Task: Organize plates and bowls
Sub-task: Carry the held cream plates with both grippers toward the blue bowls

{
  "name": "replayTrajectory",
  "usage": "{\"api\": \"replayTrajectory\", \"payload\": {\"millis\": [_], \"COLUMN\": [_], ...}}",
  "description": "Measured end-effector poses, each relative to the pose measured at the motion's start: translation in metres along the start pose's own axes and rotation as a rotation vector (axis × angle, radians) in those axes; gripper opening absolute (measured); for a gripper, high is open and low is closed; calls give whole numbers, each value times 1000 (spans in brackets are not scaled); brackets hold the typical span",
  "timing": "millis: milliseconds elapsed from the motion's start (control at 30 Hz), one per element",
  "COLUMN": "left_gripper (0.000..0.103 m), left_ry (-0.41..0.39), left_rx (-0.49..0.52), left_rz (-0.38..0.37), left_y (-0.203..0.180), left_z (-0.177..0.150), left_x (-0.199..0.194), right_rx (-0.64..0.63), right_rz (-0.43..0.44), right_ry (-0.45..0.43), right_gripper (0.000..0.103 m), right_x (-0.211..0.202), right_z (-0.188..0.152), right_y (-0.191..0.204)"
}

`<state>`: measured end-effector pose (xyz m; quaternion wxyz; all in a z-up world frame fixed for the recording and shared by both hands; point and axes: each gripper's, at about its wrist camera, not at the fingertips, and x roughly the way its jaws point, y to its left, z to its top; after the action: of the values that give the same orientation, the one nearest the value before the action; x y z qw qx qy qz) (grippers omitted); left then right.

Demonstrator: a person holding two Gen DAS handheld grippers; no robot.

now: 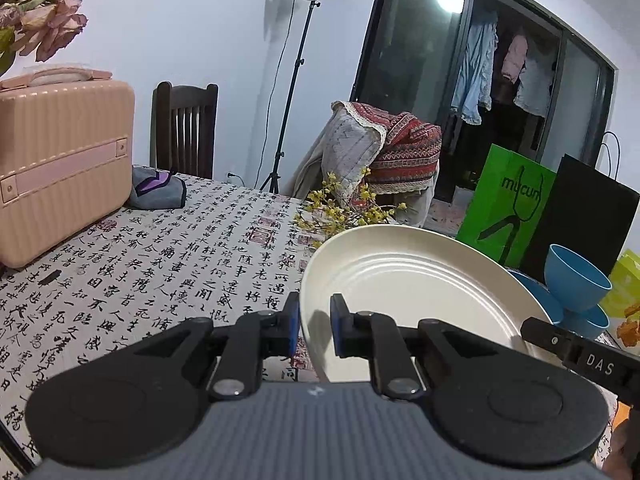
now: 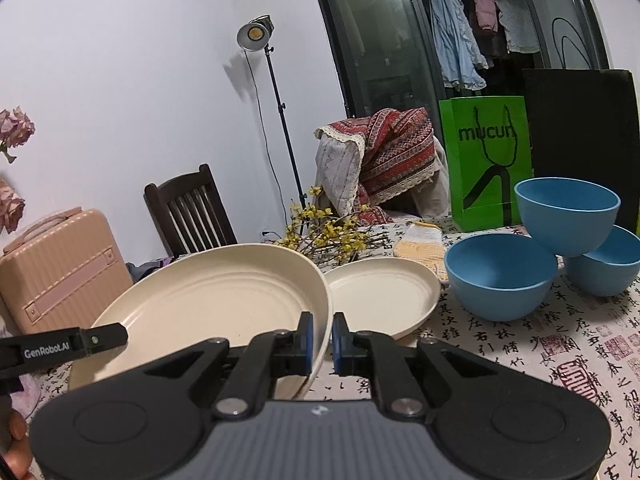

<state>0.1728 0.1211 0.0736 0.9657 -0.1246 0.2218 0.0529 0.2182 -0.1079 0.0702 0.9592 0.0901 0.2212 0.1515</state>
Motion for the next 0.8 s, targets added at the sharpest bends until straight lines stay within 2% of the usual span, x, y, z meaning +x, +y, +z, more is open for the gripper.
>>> {"api": "replayTrajectory", "payload": {"millis": [800], "left_gripper": [15], "left_ry": [-8], "left_rx": [26], "left_rz": [-50], "left_y": [-23], "left_z": [-18], "left_x": [-19], "right_rx": [27], "right_rz": [-31], "right_ry": [-49], "right_gripper": [10], "right_x": [-32], "right_z": [-14], "right_y": [-23]}}
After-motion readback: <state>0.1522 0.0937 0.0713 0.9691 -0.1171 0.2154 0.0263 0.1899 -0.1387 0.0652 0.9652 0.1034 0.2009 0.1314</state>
